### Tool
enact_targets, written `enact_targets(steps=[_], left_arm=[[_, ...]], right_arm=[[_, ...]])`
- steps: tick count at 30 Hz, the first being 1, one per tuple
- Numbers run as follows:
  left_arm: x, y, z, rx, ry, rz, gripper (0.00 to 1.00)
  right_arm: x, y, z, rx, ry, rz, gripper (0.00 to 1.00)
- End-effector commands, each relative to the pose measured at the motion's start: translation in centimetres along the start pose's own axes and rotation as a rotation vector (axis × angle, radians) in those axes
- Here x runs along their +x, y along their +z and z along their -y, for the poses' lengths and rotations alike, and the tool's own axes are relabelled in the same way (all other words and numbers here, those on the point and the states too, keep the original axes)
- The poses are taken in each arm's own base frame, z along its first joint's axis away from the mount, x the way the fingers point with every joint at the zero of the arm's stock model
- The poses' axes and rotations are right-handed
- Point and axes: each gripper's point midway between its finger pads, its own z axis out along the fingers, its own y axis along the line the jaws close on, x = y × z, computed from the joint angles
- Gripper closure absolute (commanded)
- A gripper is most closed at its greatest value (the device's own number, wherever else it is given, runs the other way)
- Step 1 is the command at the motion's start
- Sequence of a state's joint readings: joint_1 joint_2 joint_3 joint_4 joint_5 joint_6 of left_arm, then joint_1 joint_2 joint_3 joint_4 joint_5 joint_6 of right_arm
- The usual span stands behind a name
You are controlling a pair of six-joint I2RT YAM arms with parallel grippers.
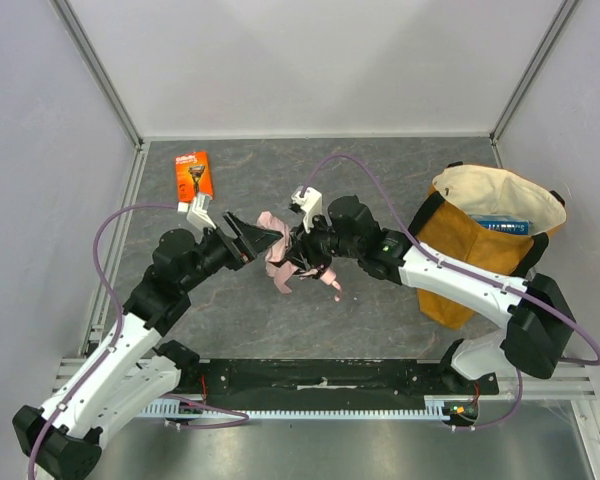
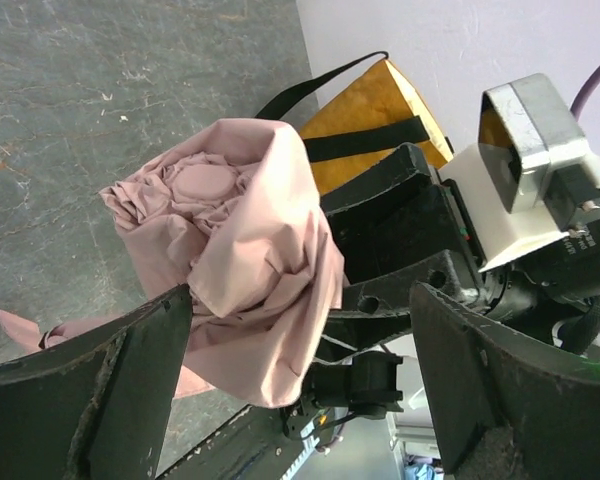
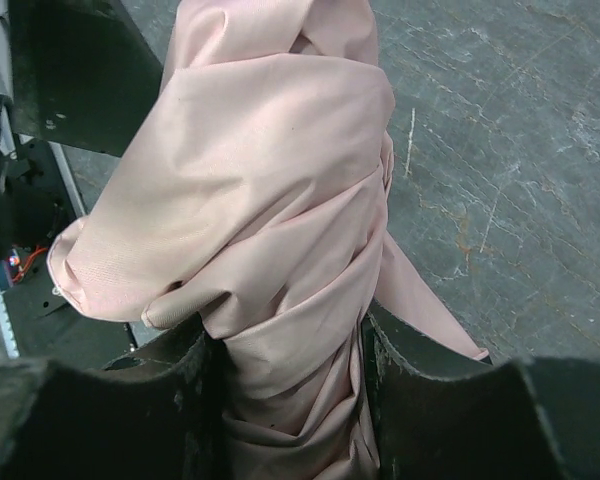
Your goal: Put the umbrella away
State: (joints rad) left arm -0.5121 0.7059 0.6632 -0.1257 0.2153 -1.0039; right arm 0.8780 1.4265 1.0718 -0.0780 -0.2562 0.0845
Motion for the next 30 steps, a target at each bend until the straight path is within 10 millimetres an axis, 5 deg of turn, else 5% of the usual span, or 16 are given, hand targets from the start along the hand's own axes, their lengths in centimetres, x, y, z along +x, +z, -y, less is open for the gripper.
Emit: enact_targets(steps=[1,9,14,18,24,30], left_arm=[[0.6,0.5,1.2,0.049,0.034,-0.059,0.06],[1.4,2.7,2.5,0.201,0.063,-0.104,0.09],[3.0,2.1,2.6,0.318,0.044,-0.127,0.17],[3.6,2.3,1.0,0.266,0.074,-0.139,0.23],[3.0,3.2,-0.2,0.151,0.096,-0.147,0.08],[2.7,3.8,0.0,0.165,0.058,-0.146,0.07]], right_arm=[[-6.2,-2.1,-2.2,-0.078,-0.018,0.167,1.0],[-7.6,-3.3,-4.0,-0.153,0.014,0.202,1.0],[-9.5,-4.0,-4.3,-0.222,0.091,0.275,1.0],[-10.7,-4.9,-5.3,-0.301,0.129,0.322,1.0],[-11.4,-5.9,-6.5,-0.356,0.129,0.332,1.0],[-11.8,-6.6,-7.6,-0.412,0.129,0.337,1.0]])
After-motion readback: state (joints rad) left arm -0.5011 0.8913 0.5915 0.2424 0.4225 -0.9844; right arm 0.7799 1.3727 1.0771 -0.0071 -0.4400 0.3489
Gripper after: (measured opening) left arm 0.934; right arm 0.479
